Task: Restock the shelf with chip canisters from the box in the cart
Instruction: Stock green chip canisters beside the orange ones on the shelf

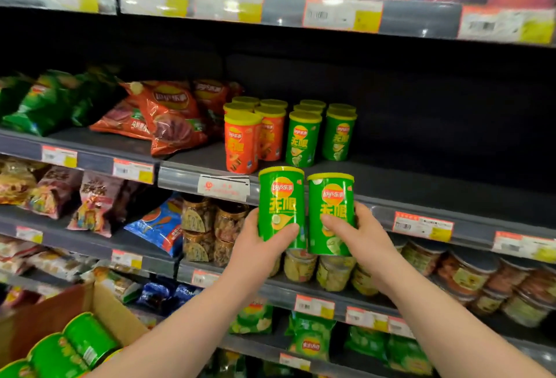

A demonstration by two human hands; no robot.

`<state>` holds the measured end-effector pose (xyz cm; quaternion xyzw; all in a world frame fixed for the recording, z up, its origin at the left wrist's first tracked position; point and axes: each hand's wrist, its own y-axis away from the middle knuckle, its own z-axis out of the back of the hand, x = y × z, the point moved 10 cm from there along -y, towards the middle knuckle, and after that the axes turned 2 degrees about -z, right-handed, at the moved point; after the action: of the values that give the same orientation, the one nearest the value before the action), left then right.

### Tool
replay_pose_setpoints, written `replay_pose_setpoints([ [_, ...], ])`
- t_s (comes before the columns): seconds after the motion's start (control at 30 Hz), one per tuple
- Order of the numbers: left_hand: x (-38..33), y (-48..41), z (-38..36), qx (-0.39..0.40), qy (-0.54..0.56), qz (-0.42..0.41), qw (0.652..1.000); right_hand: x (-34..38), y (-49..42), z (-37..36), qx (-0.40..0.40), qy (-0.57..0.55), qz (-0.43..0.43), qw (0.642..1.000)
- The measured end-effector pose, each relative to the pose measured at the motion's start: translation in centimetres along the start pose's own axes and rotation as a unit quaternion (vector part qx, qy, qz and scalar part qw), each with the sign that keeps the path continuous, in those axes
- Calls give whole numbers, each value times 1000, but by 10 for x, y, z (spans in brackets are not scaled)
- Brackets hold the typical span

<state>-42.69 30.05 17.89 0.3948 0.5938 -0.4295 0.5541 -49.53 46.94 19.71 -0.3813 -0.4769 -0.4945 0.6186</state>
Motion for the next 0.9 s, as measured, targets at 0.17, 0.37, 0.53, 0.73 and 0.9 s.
replay_pose_setpoints([
  [0.17, -10, -27, 14, 21, 10, -18, 1000, 32, -26, 11, -79, 5, 37, 996],
  [0.37, -13, -42, 20, 44, 19, -30, 998, 52, -52, 24, -128, 9, 51, 990],
  [0.53, -15, -50, 20, 43, 31, -36, 998, 56, -86, 37, -137, 15, 55, 989],
  [0.73, -20, -56, 24, 15, 37, -28, 999, 41, -135, 41, -124, 79, 24, 989],
  [0.9, -28, -60, 26, -14, 29, -39, 999, 33, -152, 44, -115, 102, 8, 988],
])
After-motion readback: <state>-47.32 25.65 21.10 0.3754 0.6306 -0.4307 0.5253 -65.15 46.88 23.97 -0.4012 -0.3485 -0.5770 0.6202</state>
